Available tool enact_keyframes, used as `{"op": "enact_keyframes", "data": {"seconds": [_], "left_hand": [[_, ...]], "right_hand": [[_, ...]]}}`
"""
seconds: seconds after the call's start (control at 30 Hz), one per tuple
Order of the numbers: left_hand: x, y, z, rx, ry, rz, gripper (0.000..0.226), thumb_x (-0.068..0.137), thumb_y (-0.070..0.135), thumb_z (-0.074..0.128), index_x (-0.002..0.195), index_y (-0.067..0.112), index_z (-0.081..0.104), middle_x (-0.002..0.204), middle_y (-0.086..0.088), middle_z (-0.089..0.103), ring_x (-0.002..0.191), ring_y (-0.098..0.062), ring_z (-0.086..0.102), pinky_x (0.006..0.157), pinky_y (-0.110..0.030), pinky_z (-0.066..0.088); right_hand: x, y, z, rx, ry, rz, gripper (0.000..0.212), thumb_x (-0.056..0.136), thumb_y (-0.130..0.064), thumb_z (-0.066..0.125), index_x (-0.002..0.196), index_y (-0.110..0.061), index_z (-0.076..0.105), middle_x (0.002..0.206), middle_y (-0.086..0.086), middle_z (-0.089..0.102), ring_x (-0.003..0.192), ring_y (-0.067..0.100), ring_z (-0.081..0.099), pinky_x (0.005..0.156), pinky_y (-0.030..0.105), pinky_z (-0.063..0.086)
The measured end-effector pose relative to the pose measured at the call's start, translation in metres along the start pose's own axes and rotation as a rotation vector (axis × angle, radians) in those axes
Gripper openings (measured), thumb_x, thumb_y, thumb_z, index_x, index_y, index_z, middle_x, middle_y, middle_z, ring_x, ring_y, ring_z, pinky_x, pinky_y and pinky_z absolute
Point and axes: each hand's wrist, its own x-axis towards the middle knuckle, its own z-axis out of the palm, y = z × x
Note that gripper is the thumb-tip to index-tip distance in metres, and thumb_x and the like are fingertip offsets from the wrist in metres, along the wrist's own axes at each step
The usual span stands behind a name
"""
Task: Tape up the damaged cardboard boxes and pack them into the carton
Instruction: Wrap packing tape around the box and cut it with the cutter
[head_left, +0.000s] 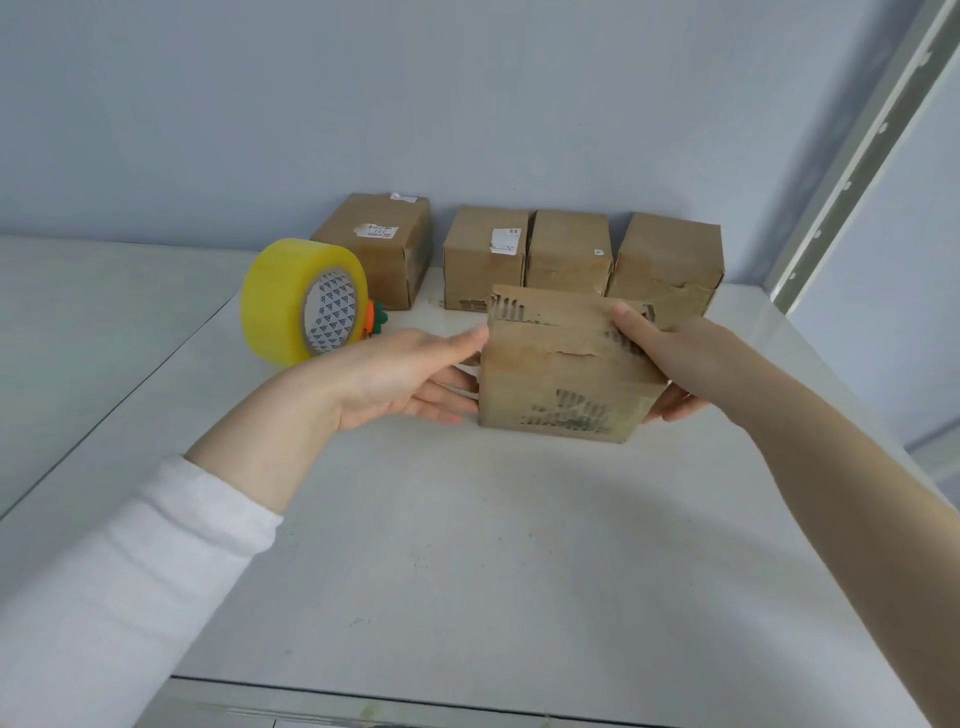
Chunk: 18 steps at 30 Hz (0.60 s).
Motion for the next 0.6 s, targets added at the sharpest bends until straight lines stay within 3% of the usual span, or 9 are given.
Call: {"op": "enact_keyframes", "data": {"seconds": [0.03, 0.1, 0.13, 0.2, 0.33, 0.5, 0.6], "left_hand": [[0.001, -0.002, 0.001, 0.057, 0.005, 0.021, 0.061, 0.077, 0.054, 0.051, 0.124, 0.016, 0.057, 0.117, -0.002, 0.067, 0.102, -0.012, 0.066, 0.088, -0.025, 0.053], [0.004, -0.008, 0.002, 0.165, 0.113, 0.076, 0.046, 0.081, 0.042, 0.061, 0.121, 0.019, 0.06, 0.114, 0.003, 0.068, 0.1, -0.006, 0.065, 0.084, -0.019, 0.053], [0.006, -0.011, 0.002, 0.205, 0.214, 0.107, 0.039, 0.081, 0.037, 0.066, 0.116, 0.021, 0.063, 0.111, 0.006, 0.068, 0.098, -0.003, 0.064, 0.082, -0.018, 0.052], [0.009, -0.018, 0.004, 0.246, 0.394, 0.182, 0.021, 0.078, 0.032, 0.072, 0.098, 0.028, 0.067, 0.101, 0.014, 0.069, 0.093, 0.002, 0.063, 0.081, -0.017, 0.048], [0.012, -0.027, 0.02, 0.223, 0.523, 0.308, 0.008, 0.077, 0.022, 0.075, 0.077, 0.025, 0.069, 0.082, 0.012, 0.071, 0.078, -0.002, 0.066, 0.07, -0.012, 0.049], [0.014, -0.034, 0.032, 0.287, 0.689, 0.387, 0.009, 0.078, 0.02, 0.074, 0.071, 0.018, 0.069, 0.072, 0.008, 0.068, 0.067, -0.006, 0.06, 0.06, -0.005, 0.041], [0.014, -0.036, 0.033, 0.245, 0.724, 0.385, 0.016, 0.076, 0.023, 0.076, 0.073, 0.019, 0.06, 0.076, 0.005, 0.069, 0.071, -0.008, 0.063, 0.063, -0.011, 0.045]], "right_hand": [[0.004, 0.001, 0.001, -0.02, 0.026, -0.004, 0.076, 0.077, -0.077, 0.035, 0.097, -0.01, 0.066, 0.083, 0.006, 0.073, 0.067, 0.022, 0.071, 0.068, 0.032, 0.058], [0.01, 0.004, 0.002, -0.078, 0.136, -0.112, 0.073, 0.081, -0.073, 0.035, 0.122, -0.017, 0.057, 0.118, 0.004, 0.065, 0.102, 0.022, 0.063, 0.089, 0.034, 0.05], [0.009, 0.006, 0.002, -0.068, 0.182, -0.212, 0.073, 0.081, -0.072, 0.038, 0.135, -0.024, 0.046, 0.135, 0.0, 0.053, 0.121, 0.018, 0.051, 0.099, 0.031, 0.039], [0.002, 0.005, 0.003, -0.02, 0.152, -0.428, 0.076, 0.075, -0.073, 0.043, 0.142, -0.039, 0.031, 0.149, -0.011, 0.033, 0.136, 0.006, 0.027, 0.106, 0.026, 0.022], [-0.003, 0.01, 0.015, -0.164, -0.008, -0.611, 0.079, 0.067, -0.065, 0.048, 0.14, -0.043, 0.028, 0.156, -0.011, 0.015, 0.145, 0.013, -0.006, 0.112, 0.028, 0.002], [-0.004, 0.01, 0.021, -0.152, 0.02, -0.633, 0.067, 0.067, -0.061, 0.047, 0.129, -0.052, 0.024, 0.155, -0.013, 0.017, 0.145, 0.012, -0.006, 0.111, 0.027, 0.001], [-0.003, 0.011, 0.021, -0.147, 0.027, -0.633, 0.065, 0.067, -0.061, 0.048, 0.128, -0.052, 0.025, 0.155, -0.013, 0.017, 0.145, 0.012, -0.005, 0.109, 0.024, 0.0]]}}
